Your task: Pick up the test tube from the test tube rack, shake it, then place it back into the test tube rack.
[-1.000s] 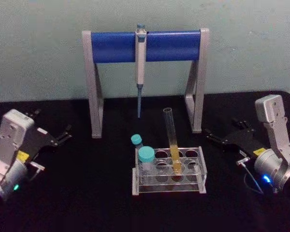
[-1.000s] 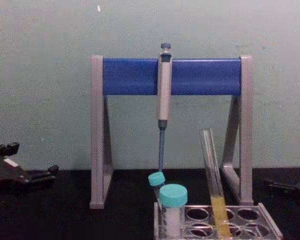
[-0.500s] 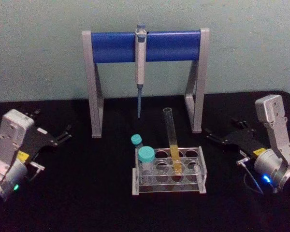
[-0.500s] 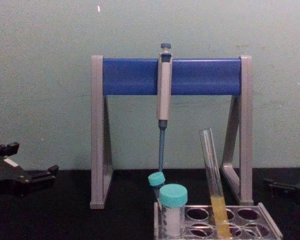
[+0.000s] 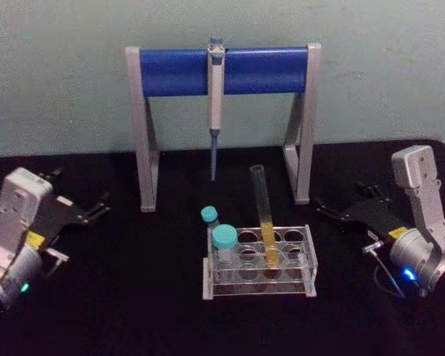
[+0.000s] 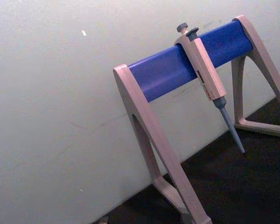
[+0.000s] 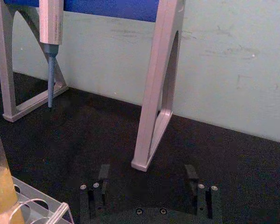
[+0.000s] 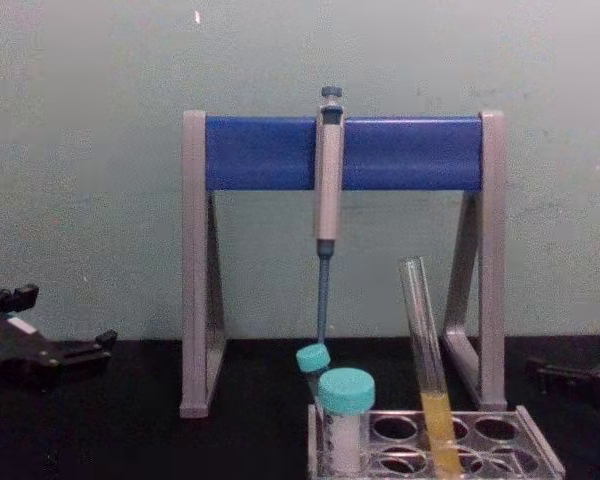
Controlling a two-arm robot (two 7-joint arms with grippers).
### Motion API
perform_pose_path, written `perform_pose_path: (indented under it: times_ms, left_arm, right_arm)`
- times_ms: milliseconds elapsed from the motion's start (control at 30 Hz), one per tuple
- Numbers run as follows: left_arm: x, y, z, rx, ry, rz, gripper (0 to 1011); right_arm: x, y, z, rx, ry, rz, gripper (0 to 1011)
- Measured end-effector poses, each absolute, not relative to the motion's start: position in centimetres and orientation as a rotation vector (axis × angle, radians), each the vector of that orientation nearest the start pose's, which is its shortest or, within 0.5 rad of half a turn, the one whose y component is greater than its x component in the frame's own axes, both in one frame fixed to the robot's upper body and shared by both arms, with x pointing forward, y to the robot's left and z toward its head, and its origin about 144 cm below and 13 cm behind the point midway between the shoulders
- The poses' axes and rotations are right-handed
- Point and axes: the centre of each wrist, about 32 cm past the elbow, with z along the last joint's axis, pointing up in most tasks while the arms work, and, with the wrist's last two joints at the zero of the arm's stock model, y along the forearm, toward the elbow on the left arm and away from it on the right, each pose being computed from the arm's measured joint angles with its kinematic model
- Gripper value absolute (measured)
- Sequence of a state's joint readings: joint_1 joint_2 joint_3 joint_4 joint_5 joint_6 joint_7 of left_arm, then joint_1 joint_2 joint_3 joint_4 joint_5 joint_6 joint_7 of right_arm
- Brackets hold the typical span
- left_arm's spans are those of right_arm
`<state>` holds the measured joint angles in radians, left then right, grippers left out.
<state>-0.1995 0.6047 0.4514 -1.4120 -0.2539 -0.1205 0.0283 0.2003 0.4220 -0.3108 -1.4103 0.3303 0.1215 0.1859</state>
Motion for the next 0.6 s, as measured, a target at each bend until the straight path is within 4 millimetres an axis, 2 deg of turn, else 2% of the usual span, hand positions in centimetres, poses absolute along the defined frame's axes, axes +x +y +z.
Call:
perform_pose_path:
  times_ms: [600]
  left_arm:
    - [48.86, 30.97, 113.98, 0.304, -0.285, 1.248, 1001]
  right_arm:
    - [50.36, -28.07, 114.88, -0.247, 0.048, -1.17, 1000]
